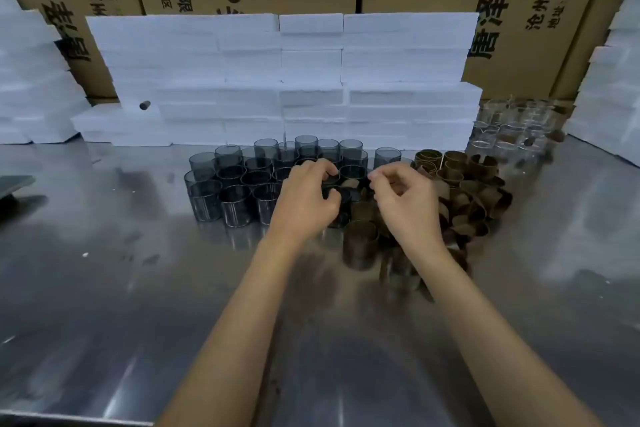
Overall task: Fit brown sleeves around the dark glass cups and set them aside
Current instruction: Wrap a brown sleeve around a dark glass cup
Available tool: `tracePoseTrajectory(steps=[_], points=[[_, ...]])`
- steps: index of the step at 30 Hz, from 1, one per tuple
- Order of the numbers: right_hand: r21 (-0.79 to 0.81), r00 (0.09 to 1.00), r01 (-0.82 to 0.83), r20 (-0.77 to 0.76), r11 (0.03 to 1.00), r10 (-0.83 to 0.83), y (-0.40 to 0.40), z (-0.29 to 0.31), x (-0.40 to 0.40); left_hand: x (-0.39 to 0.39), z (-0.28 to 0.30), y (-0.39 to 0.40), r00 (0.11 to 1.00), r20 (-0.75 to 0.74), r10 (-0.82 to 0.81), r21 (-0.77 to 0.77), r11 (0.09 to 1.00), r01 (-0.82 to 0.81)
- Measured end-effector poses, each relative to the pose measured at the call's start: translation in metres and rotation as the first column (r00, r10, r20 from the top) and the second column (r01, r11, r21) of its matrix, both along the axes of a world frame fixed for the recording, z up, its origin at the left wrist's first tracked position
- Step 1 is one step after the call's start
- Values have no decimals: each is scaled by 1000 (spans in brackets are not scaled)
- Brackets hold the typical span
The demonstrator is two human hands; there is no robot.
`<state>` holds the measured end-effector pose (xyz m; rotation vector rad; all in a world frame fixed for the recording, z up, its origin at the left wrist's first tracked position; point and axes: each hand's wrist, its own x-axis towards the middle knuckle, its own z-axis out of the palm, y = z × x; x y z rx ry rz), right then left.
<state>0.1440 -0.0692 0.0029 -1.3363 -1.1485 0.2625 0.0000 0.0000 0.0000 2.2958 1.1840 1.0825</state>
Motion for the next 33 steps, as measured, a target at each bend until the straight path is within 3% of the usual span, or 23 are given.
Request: tracePoseTrajectory(steps=[3, 10, 12, 14, 17, 19, 21, 23, 26, 30, 33], points=[[5, 1000, 27, -5, 1000, -27, 19, -9, 4, 3, -14, 15, 990, -138, -6, 123, 992, 23], [-8, 998, 50, -23, 999, -51, 28, -20, 8, -4, -33, 37, 927, -371, 50, 148, 989, 6], [-28, 999, 25, -48, 999, -26, 27, -21, 8, -4, -32, 37, 958, -285, 14, 162, 986, 34], [-71, 996, -22, -88, 997, 16, 26, -20, 9, -7, -25, 33, 995, -79, -65, 126, 989, 74], [-85, 962, -132, -253, 988, 107, 24, -17, 7, -17, -10, 27, 948, 234, -213, -61, 970, 233], [-13, 841, -297, -477, 955, 255, 23, -16, 4, -20, -3, 21, 877, 372, -305, -122, 920, 372], [77, 591, -534, -679, 842, 436, 19, -13, 2, -18, 1, 14, 800, 465, -379, -143, 859, 491], [128, 378, -712, -759, 691, 530, 12, -11, 1, -17, 2, 10, 752, 512, -415, -182, 803, 567], [163, 269, -777, -787, 608, 555, 9, -14, 1, -20, 0, 11, 707, 544, -451, -285, 693, 662], [163, 343, -711, -769, 684, 540, 12, -17, -4, -14, -2, 8, 593, 702, -394, -328, 560, 760], [111, 546, -550, -702, 828, 457, 18, -19, -10, -2, 0, 0, 636, 744, -203, -392, 639, 662]])
